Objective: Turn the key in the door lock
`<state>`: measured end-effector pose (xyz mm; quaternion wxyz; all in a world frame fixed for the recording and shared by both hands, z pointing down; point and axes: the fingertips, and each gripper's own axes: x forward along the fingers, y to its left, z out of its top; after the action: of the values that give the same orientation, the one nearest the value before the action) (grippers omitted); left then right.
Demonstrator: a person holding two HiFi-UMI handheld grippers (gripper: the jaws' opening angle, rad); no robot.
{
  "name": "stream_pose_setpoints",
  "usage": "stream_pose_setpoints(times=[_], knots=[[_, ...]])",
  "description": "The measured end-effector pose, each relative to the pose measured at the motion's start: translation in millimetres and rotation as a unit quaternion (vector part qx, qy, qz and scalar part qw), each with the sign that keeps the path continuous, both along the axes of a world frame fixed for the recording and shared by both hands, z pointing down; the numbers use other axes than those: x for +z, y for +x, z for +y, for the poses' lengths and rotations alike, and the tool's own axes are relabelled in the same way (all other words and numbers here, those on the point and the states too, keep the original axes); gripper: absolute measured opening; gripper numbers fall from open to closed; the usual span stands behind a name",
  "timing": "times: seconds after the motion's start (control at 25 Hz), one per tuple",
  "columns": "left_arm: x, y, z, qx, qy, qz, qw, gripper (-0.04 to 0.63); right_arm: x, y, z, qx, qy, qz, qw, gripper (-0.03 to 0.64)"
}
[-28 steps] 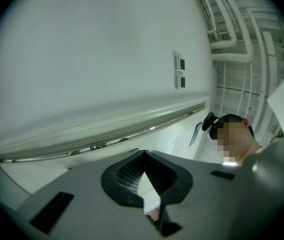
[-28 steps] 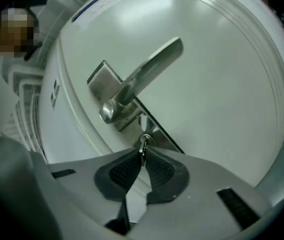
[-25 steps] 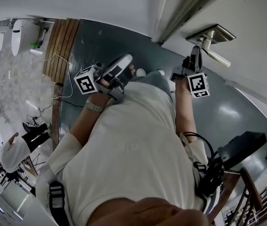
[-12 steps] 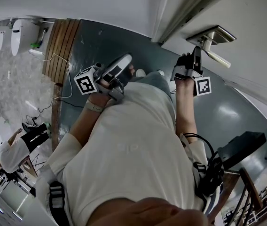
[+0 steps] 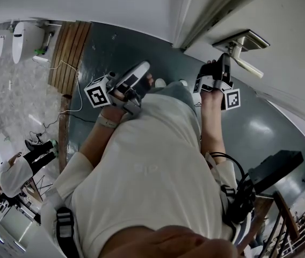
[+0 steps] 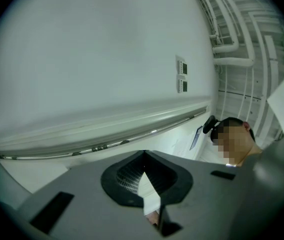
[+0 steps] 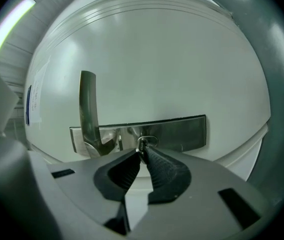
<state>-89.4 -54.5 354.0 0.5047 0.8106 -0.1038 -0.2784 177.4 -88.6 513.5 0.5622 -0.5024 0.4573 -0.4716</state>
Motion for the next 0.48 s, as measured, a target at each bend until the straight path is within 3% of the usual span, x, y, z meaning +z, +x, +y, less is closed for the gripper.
stream_pose_setpoints(times=[0.24, 0.48], knots=[[1.0, -0.1, -0.6, 0.0, -0.002, 0.002, 1.0, 0.009, -0.3, 0.1, -0.4, -0.01, 0.008, 0.005, 1.0, 0.043], [2.5, 1.2, -1.5, 0.002, -0.006, 0.007, 1.0, 0.009, 1.2, -3.3, -3.6, -0.037, 0.028, -0.024, 0.999, 0.046]])
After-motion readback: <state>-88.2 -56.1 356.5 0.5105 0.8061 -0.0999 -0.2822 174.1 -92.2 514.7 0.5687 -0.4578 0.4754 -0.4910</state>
